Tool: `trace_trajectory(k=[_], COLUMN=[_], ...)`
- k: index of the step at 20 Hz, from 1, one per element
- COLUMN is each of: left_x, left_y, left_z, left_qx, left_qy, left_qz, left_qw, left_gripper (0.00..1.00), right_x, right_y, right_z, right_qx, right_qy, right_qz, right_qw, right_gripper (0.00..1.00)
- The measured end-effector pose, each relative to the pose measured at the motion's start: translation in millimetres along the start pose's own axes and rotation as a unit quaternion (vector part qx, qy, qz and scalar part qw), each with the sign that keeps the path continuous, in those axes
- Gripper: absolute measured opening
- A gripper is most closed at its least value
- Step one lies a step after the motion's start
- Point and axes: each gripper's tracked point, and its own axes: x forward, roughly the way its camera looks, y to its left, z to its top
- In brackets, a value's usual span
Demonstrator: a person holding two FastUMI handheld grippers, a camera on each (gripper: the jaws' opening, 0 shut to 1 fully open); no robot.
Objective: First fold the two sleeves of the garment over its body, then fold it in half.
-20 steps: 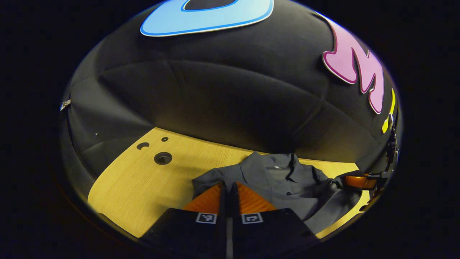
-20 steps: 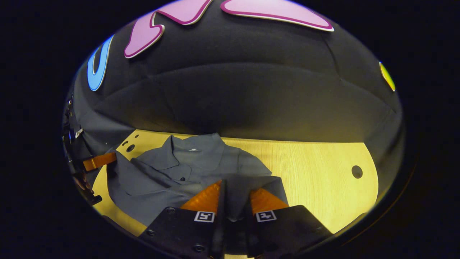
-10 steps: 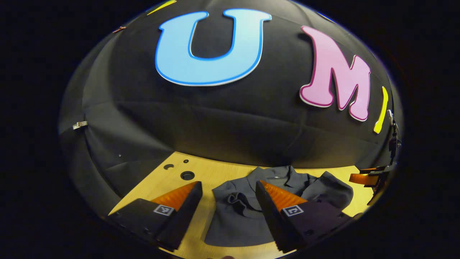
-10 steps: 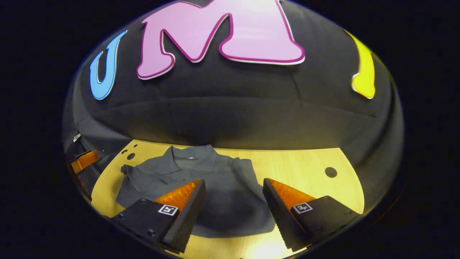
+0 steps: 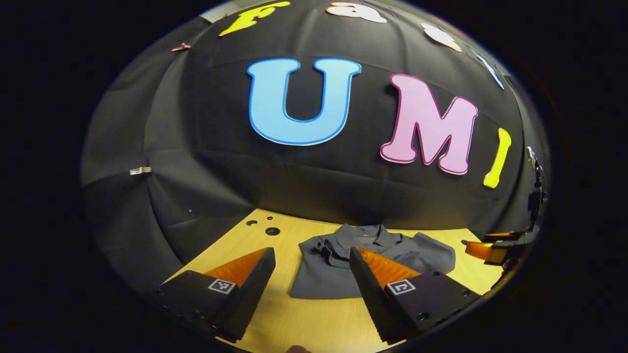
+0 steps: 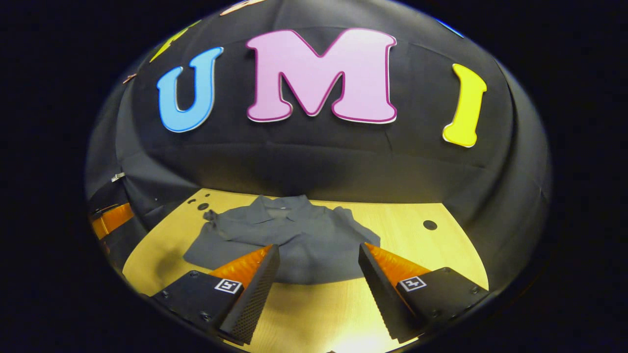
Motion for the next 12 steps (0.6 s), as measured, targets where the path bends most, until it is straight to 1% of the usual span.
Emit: trace_trajectory(k=[3,5,9,12], left_x=[-37.7,-58.6,-94.1,-116.1], left_y=[17.9,27.0,32.1,36.4], left_z=[-14.2,-26.0,-48.8,-60.1], left_qx=[-0.007,-0.007,-0.041,-0.038], left_qy=[-0.001,0.005,0.04,0.054], left_qz=[0.015,0.024,0.02,0.023], left_qw=[1.0,1.0,0.998,0.998], left_gripper=[0.96,0.96,0.96,0.96], right_x=[-37.5,-60.8,-105.0,-127.4], right_y=[19.0,31.8,53.2,64.3], right_z=[-10.5,-22.1,-48.9,-76.6], right_qx=[-0.001,0.001,0.01,0.014], right_qy=[-0.005,0.003,0.023,0.048], right_qz=[0.007,0.016,0.027,0.032], right_qw=[1.0,1.0,0.999,0.998], right_gripper=[1.0,0.99,0.99,0.99])
